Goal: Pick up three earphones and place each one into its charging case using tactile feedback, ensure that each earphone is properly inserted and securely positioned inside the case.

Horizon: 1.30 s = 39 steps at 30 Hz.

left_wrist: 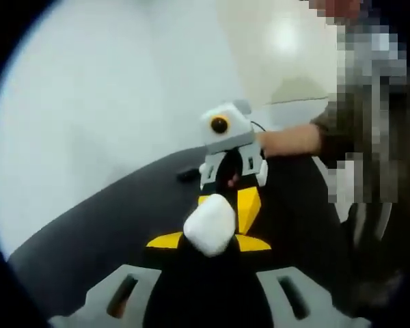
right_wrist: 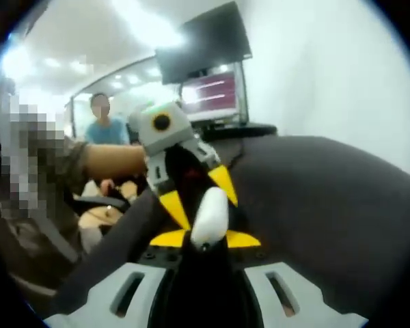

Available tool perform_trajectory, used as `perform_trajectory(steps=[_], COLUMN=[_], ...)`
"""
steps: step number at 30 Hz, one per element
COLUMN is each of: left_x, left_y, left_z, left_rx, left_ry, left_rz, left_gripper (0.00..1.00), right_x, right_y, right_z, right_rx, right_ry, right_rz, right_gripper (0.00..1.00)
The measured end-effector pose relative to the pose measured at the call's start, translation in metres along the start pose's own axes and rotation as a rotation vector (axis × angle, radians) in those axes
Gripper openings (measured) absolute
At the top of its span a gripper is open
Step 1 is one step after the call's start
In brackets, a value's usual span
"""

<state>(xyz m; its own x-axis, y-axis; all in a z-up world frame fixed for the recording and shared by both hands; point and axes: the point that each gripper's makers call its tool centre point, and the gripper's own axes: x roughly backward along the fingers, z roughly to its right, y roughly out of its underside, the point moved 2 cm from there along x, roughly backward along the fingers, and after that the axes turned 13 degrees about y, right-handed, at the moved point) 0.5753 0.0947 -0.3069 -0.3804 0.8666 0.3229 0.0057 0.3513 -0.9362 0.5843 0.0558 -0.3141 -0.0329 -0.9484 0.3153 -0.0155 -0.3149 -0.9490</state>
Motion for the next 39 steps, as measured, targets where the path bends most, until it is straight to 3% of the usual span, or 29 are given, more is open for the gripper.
perform_trajectory(steps=[7,12,15,19,22,24,28,32,36,39], left_x=[0.002,0.006,0.011,0.025,0.049,0.066,0.091,0.095,0.082,0.078], left_y=[-0.002,-0.011,-0.014,-0.026,-0.032,-0.036,-0.041,-0.045,-0.049,-0.065], left_z=[-0.003,-0.002,-0.006,-0.022,-0.042,-0.053,-0.064,-0.066,-0.057,-0.044], left_rx=[0.015,0.042,0.046,0.056,0.068,0.069,0.119,0.138,0.106,0.075], left_ry=[-0.006,0.007,-0.017,-0.121,-0.263,-0.348,-0.428,-0.416,-0.377,-0.315], left_rz=[0.02,0.092,0.123,0.225,0.315,0.377,0.501,0.554,0.526,0.615], left_gripper=[0.32,0.36,0.38,0.4,0.41,0.41,0.44,0.48,0.52,0.65], right_x=[0.001,0.002,0.002,0.003,0.0,-0.003,-0.005,-0.006,-0.005,-0.001], right_y=[0.0,0.0,0.0,0.0,0.0,0.0,0.0,-0.002,-0.001,0.0], right_z=[0.006,0.014,0.017,0.014,0.011,0.01,0.009,0.013,0.012,0.013], right_rx=[0.066,0.068,0.068,0.072,0.068,0.11,0.097,0.075,0.055,0.025], right_ry=[0.052,0.094,0.113,0.119,0.122,0.14,0.161,0.196,0.265,0.338], right_rz=[-0.004,-0.005,-0.007,-0.017,-0.02,-0.009,-0.003,-0.021,-0.045,-0.064], right_gripper=[0.34,0.37,0.39,0.39,0.39,0.4,0.41,0.44,0.44,0.43])
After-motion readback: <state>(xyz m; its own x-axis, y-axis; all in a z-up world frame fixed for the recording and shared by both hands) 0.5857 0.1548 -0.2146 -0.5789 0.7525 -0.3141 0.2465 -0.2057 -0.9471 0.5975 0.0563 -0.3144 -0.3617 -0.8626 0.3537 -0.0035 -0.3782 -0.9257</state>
